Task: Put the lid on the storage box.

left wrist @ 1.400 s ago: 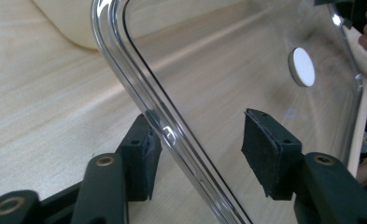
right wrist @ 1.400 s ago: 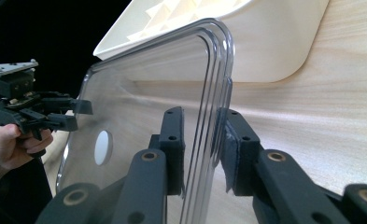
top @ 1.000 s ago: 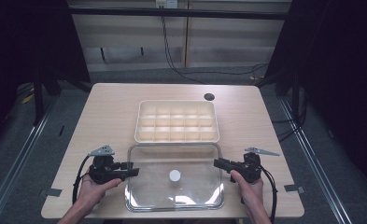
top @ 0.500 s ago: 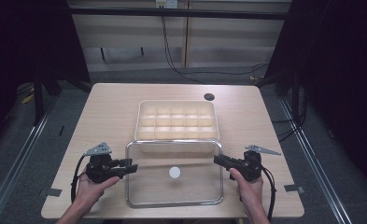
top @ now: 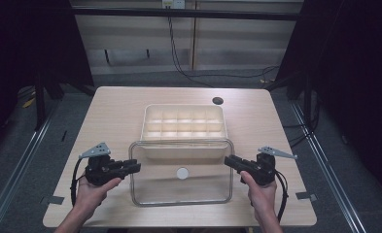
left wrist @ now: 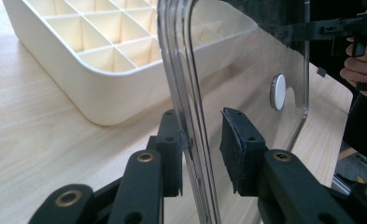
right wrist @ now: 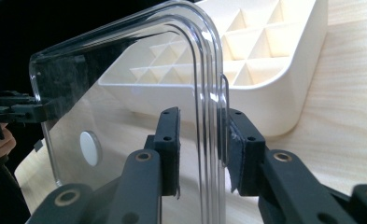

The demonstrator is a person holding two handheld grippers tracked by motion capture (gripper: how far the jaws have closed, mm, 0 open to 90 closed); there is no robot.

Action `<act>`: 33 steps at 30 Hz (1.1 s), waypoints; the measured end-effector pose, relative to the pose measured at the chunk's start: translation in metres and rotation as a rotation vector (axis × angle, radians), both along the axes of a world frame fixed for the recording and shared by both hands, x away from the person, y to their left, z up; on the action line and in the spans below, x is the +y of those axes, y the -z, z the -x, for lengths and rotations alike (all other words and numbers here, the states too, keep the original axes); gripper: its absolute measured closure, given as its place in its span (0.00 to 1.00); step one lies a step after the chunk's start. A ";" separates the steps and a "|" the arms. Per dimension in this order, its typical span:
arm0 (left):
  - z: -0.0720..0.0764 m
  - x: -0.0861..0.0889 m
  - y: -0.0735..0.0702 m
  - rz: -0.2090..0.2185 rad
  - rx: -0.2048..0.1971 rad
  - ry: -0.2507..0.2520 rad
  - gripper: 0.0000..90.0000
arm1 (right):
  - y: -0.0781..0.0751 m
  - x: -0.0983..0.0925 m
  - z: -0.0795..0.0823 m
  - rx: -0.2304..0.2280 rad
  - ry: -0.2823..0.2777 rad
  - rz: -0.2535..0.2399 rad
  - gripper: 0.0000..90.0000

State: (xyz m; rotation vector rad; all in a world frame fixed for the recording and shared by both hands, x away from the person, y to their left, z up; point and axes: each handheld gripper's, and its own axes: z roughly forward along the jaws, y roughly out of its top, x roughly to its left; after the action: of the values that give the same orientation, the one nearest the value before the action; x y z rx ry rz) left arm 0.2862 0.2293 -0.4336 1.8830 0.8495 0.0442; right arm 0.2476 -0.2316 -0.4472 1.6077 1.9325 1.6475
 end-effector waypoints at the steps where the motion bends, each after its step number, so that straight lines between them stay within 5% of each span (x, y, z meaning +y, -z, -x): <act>1: 0.000 0.001 -0.001 0.001 -0.003 -0.002 0.78 | -0.001 0.000 -0.001 -0.006 -0.003 0.007 0.76; 11: -0.007 0.002 -0.014 0.036 -0.017 -0.022 0.80 | -0.014 0.001 -0.007 -0.036 0.006 0.000 0.76; 33: -0.022 -0.001 -0.041 0.044 -0.068 -0.067 0.79 | -0.037 -0.001 -0.023 -0.100 0.007 -0.029 0.77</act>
State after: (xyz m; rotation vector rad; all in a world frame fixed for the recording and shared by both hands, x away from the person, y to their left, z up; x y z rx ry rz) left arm 0.3080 0.2284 -0.3926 1.8020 0.8600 0.1287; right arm 0.2709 -0.2322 -0.4100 1.5098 1.8609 1.7264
